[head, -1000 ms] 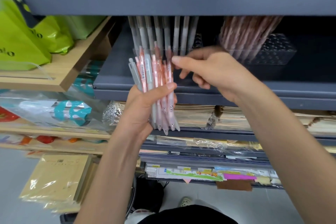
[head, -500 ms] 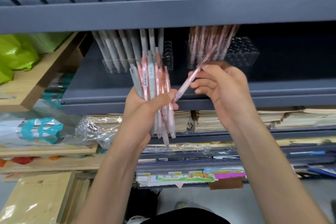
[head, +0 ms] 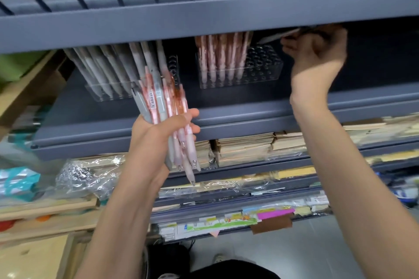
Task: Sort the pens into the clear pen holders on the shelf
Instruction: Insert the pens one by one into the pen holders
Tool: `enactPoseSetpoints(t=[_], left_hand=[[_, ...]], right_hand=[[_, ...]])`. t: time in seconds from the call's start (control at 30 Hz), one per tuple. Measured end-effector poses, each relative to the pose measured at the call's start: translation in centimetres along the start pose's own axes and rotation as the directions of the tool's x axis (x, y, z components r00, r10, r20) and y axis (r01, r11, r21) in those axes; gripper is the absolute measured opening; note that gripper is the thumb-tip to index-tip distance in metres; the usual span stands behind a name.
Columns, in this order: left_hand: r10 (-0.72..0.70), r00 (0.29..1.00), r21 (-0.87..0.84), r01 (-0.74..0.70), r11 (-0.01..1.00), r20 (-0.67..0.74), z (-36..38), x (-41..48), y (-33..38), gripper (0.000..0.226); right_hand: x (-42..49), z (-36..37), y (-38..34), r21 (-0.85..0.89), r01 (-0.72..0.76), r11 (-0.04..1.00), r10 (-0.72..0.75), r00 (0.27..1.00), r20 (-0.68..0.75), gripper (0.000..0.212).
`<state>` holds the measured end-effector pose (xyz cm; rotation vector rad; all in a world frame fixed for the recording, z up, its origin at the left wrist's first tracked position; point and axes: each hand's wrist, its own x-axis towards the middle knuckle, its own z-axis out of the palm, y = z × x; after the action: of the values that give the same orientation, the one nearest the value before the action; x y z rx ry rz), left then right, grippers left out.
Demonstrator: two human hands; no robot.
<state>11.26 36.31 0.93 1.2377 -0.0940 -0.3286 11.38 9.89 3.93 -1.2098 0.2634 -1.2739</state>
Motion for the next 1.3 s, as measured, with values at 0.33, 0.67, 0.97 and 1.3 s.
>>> enactPoseSetpoints(t=[0.33, 0.67, 0.97, 1.3], left_hand=[[-0.032, 0.999, 0.014, 0.032, 0.999, -0.007, 0.1, 0.4, 0.1, 0.061], [-0.063, 0.998, 0.015, 0.063, 0.998, -0.001, -0.5, 0.2, 0.1, 0.028], [-0.048, 0.999, 0.007, 0.048, 0.999, -0.010, -0.2, 0.1, 0.1, 0.027], [-0.040, 0.999, -0.020, 0.040, 0.999, -0.005, -0.4, 0.2, 0.3, 0.039]], right_hand=[[3.8, 2.7, 2.9, -0.516, 0.272, 0.812, -0.051, 0.915, 0.401, 0.012], [5.0, 4.3, 3.0, -0.740, 0.402, 0.539, 0.208, 0.788, 0.579, 0.034], [5.3, 4.2, 3.3, -0.756, 0.428, 0.495, 0.217, 0.782, 0.585, 0.040], [4.6, 3.5, 2.3, -0.700, 0.324, 0.636, 0.162, 0.831, 0.532, 0.036]])
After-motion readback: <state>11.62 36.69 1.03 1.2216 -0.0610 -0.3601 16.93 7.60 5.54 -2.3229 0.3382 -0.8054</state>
